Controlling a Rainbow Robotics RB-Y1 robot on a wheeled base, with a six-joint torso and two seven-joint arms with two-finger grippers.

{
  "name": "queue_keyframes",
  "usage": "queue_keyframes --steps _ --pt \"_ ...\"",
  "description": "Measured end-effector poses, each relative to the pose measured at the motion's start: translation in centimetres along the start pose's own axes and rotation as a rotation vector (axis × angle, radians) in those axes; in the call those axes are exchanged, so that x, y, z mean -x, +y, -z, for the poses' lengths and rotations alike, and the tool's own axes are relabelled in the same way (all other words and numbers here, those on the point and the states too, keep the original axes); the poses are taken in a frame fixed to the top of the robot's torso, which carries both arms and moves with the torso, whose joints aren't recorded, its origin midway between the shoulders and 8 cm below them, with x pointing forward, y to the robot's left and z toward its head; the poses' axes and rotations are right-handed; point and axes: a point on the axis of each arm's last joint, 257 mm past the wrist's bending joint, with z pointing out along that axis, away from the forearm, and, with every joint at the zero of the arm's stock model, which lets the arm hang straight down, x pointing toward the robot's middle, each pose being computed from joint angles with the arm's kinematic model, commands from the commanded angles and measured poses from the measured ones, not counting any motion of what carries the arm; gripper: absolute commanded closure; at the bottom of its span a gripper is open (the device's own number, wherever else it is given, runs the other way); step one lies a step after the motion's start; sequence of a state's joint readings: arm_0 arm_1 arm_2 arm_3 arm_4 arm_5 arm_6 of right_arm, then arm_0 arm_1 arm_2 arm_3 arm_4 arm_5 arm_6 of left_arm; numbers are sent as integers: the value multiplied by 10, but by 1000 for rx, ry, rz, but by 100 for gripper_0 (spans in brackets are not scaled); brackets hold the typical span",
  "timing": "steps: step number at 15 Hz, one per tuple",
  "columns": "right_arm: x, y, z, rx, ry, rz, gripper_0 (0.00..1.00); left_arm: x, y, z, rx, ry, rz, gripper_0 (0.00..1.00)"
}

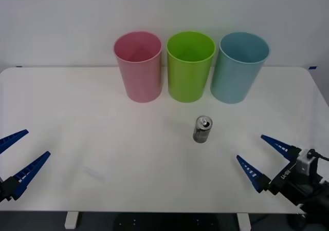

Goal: Grasp the object on the table and drop it into the matching bin: aluminum can to the light blue bin, PET bottle to the pink bin.

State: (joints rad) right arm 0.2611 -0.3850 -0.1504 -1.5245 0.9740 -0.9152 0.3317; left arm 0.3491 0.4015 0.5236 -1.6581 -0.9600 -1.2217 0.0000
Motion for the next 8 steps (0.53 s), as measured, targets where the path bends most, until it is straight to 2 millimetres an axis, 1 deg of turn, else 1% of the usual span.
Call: queue_keyframes --steps 4,8 --pt "-16 10 -31 16 20 -5 0 0 0 0 0 0 0 0" --pt "-22 21 -57 5 34 4 0 0 0 0 0 0 0 0"
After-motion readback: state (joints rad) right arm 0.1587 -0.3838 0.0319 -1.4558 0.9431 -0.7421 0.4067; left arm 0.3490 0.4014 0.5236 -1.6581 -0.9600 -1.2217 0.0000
